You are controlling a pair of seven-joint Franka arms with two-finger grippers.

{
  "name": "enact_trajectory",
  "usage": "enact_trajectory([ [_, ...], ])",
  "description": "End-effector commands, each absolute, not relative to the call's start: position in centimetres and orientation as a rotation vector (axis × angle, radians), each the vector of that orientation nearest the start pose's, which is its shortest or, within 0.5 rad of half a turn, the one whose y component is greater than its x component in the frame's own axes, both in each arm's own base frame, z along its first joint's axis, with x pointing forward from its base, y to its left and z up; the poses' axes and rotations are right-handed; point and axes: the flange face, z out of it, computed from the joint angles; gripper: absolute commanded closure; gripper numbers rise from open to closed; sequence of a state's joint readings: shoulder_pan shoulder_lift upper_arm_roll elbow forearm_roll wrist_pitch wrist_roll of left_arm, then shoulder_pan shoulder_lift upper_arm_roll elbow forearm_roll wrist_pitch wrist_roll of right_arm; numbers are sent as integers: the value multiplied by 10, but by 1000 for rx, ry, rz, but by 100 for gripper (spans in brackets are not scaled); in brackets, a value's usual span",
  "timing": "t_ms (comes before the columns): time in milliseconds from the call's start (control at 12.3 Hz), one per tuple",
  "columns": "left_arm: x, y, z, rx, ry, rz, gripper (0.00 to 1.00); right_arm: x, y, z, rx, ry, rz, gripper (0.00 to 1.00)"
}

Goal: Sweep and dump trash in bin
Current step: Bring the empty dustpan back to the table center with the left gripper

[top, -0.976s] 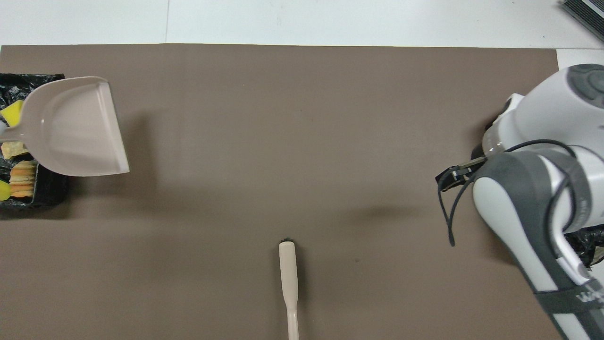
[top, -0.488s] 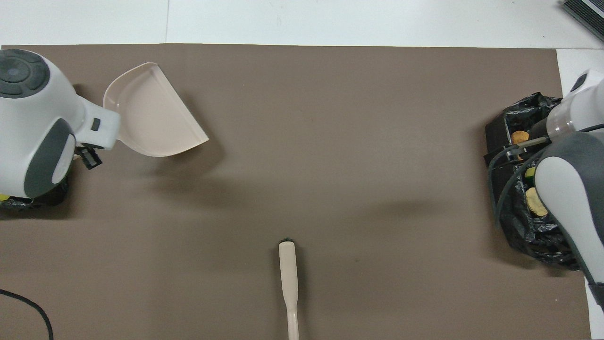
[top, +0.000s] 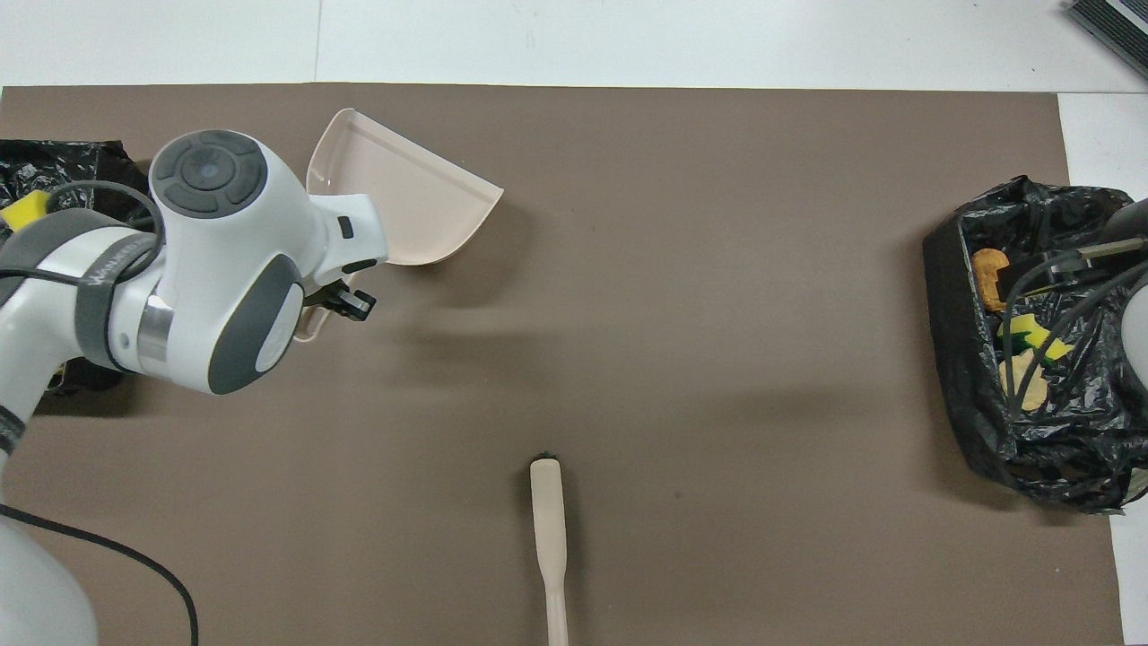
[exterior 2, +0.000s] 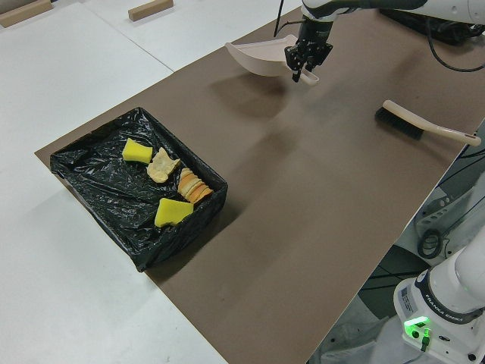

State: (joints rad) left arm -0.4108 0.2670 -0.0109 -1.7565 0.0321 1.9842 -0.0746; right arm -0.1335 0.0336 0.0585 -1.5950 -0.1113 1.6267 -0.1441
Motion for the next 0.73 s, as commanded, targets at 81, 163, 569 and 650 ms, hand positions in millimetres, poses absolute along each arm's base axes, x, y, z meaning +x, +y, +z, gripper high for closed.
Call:
enact_trajectory([
  [81,557,-313,393,-3207,281,26,100,539,-42,620,-3213,100,80,0],
  [163,552,-331,385,-3233,253,20,100,531,-42,624,-3182,117,90,0],
  [569,517,-400,338,-3221,20,73,100,492,-38,635,-3152,142,107,0],
  [650,516,-400,339,-3218,10,82,100,489,-36,633,-3152,139,83,0],
])
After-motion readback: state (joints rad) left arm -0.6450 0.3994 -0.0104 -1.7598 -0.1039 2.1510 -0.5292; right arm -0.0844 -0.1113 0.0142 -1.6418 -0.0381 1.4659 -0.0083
